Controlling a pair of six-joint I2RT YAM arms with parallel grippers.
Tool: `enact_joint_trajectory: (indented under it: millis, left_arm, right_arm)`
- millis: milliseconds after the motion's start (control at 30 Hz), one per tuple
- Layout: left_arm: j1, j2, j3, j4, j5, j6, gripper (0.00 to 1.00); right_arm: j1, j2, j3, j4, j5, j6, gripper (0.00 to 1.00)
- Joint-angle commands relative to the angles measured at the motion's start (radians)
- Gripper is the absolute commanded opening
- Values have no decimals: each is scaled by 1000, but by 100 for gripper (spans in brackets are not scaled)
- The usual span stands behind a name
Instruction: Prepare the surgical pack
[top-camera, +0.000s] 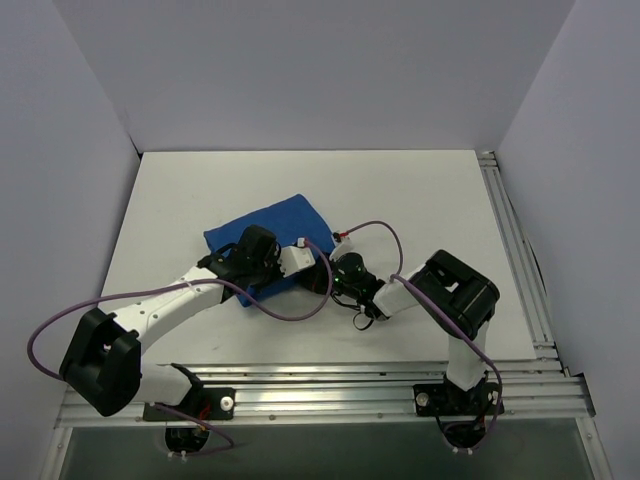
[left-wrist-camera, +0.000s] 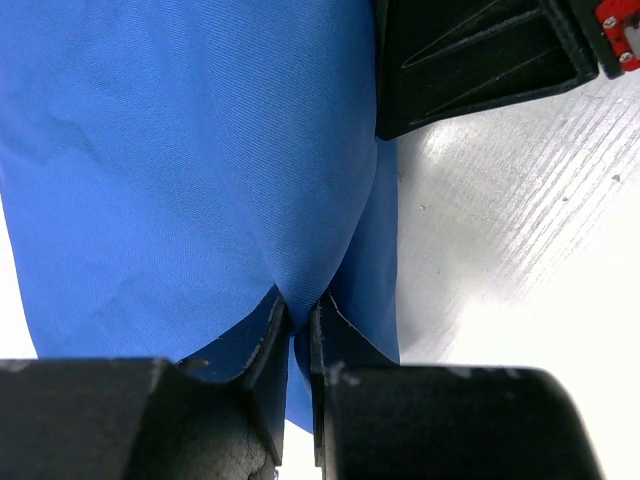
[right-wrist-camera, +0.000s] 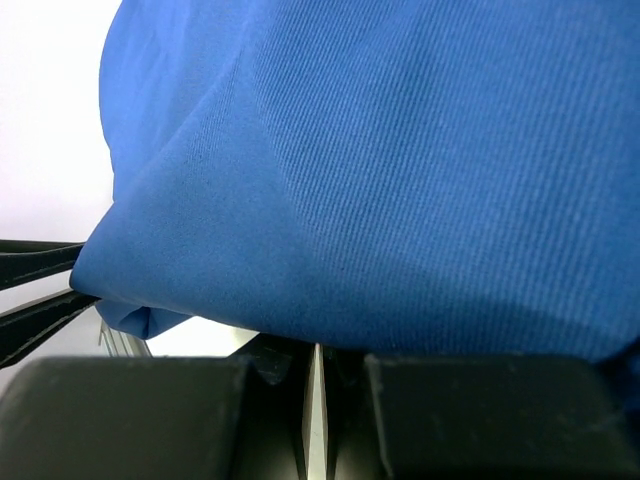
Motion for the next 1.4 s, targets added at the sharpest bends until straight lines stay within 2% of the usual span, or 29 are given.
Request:
enact_joint_trajectory:
  millis: [0,133,433,967,1233,1367]
  left_arm:
    - [-11,-45,62,30,69,-12,5]
    - [-13,-51,73,23,64,-20,5]
    - [-13,-56,55,27,63,-17,8]
    - [-11,-54,87,53,64,-29,11]
    - [-10,-60,95,38,75,-18,11]
    - [-10,-71,85,21,73,-5,10]
  right_arm:
    - [-3,-17,58,111,19,37,0]
    - [-2,-5,60,152,-7,74,0]
    - [1,-117,21,80,27,46,0]
    - [3,54,182,108,33,76,0]
    - [-8,96,176,111,131,82,0]
    - [-29,100,170,56,217,105,0]
